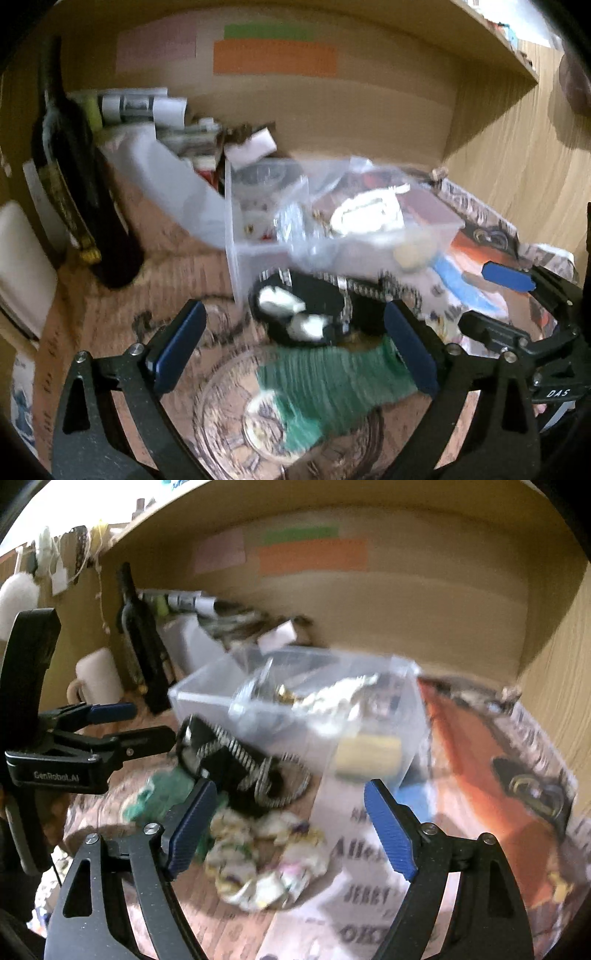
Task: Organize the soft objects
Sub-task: 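Grasp the floral cloth with the right gripper while the left grasps the green cloth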
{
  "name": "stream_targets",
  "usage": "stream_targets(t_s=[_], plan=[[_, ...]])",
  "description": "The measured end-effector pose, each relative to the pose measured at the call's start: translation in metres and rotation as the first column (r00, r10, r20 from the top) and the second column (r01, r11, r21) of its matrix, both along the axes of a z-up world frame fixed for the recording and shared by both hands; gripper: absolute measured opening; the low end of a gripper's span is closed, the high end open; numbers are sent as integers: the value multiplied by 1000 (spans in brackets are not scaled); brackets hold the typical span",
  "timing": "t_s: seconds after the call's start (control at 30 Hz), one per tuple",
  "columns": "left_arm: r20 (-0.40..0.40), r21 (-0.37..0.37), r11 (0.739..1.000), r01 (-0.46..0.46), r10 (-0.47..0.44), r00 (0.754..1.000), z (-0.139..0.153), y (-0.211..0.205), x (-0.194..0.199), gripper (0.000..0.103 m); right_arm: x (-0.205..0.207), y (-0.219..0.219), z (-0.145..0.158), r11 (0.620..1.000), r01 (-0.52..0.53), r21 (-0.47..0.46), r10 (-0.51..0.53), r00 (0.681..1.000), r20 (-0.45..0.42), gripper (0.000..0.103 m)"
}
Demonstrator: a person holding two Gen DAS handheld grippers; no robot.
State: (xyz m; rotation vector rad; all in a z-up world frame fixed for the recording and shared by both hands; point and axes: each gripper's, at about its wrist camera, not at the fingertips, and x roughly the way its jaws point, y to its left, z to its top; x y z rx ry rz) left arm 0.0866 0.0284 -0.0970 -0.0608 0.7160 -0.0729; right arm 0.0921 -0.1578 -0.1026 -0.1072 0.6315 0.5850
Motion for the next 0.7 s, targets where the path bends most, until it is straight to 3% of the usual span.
stream_targets(t_s=[0.2,0.5,0.57,0.6,0.7], plan=[[-82,-21,1000,14,-16,996,-27,-4,-13,98,-6,5,-21,999,-30,-20,29,997,-78,80],[-113,-54,998,14,-20,993,-47,-8,-21,98,-6,8,-38,999,-42,-28,38,991,-131,79],[-117,-69,997,23,-31,993,-51,-9,-22,88,-7,7,-39,999,-44,-27,40,990,-132,70],[-114,-63,998,24,-31,993,-52,-10,-23,88,-7,8,-40,998,-49,-33,44,990,-137,61],[-95,-45,999,27,-31,995,-53,-14,-24,81,-9,9,-42,998,-53,-37,48,990,-131,49]])
